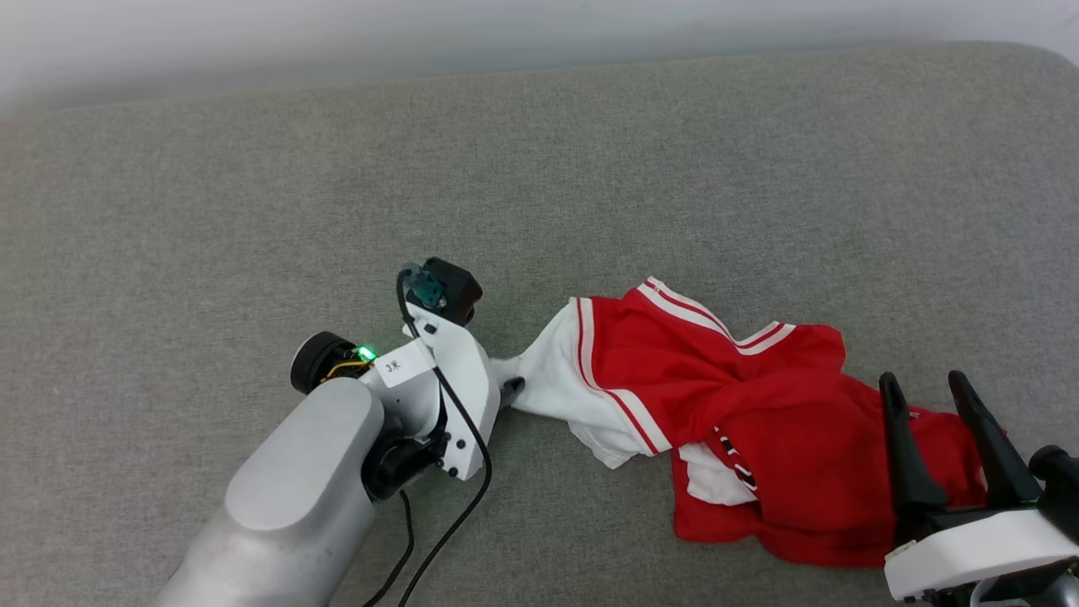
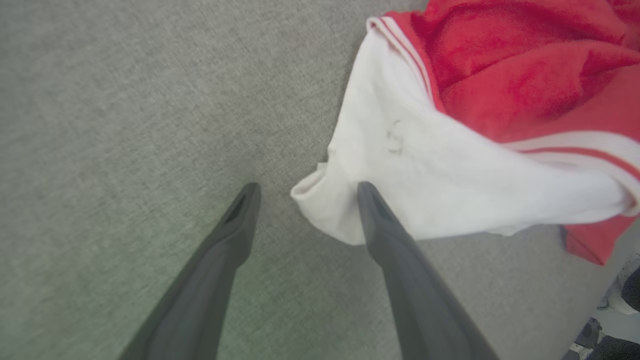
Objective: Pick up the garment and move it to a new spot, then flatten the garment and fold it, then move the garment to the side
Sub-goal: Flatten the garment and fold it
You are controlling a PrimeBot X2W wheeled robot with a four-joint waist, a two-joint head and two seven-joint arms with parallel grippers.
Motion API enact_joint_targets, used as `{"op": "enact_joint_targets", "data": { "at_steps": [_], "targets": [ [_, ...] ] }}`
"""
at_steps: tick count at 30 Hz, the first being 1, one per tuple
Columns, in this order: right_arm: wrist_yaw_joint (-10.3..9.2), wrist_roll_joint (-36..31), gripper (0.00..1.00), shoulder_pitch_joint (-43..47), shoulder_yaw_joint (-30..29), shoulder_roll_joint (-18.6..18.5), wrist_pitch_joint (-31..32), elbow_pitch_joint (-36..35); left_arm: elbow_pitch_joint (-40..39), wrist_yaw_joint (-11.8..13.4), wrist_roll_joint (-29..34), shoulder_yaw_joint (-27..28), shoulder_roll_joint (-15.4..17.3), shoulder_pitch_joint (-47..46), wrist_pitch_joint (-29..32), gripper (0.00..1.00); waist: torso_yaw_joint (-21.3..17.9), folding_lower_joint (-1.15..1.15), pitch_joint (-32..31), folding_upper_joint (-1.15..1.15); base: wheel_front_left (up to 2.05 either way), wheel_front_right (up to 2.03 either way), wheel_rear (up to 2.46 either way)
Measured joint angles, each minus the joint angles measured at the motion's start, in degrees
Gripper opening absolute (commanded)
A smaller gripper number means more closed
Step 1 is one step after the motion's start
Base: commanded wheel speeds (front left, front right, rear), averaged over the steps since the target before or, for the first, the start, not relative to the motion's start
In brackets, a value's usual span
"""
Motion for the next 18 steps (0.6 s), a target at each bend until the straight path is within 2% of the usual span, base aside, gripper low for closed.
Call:
{"op": "enact_joint_targets", "data": {
  "at_steps": [5,6,7,8,9,13,14,18],
  "targets": [
    [0.0,0.8,1.0,-0.5,0.0,0.0,-0.8,0.6,2.3,0.0,-1.7,-5.2,0.7,-2.3,4.9,1.0,-0.7,0.0,1.6,0.0,0.0,0.0,0.0],
    [-0.01,1.1,1.0,-0.5,0.1,0.0,-0.8,0.8,2.5,0.0,-2.2,-6.4,0.9,-2.8,5.8,0.84,-0.8,0.0,1.8,0.0,0.0,0.0,0.0],
    [0.0,1.2,1.0,-0.6,0.2,0.0,-0.8,1.0,2.5,0.0,-2.3,-7.7,1.2,-3.5,6.6,0.45,-0.8,0.0,1.9,0.0,0.0,0.0,0.0],
    [0.0,1.5,1.0,-0.7,0.4,0.0,-0.8,1.2,2.4,0.0,-3.0,-9.1,1.3,-4.0,7.8,0.29,-0.9,0.0,2.1,0.0,0.0,0.0,0.0],
    [0.0,1.5,1.0,-1.0,0.6,0.0,-1.1,1.5,1.9,0.1,-4.3,-12.8,2.4,-5.1,9.7,0.0,-0.9,0.0,2.2,0.0,0.0,0.0,0.0],
    [0.0,1.7,1.0,-1.6,0.6,0.0,-1.3,2.4,1.3,0.1,-5.0,-16.0,3.5,-5.6,7.6,0.0,-0.8,0.0,2.1,0.0,0.0,0.0,0.0],
    [0.0,2.0,1.0,-1.6,0.2,0.0,-1.3,3.2,1.9,-0.1,-3.8,-16.8,4.0,-5.7,2.7,0.0,-0.4,0.0,1.4,0.0,0.0,0.0,0.0],
    [0.0,2.3,1.0,-1.4,-0.8,0.0,-0.7,4.1,1.6,0.7,-2.2,-15.8,5.0,-5.6,-3.3,0.0,0.3,0.0,0.0,0.0,0.0,0.0,0.0]
  ]
}}
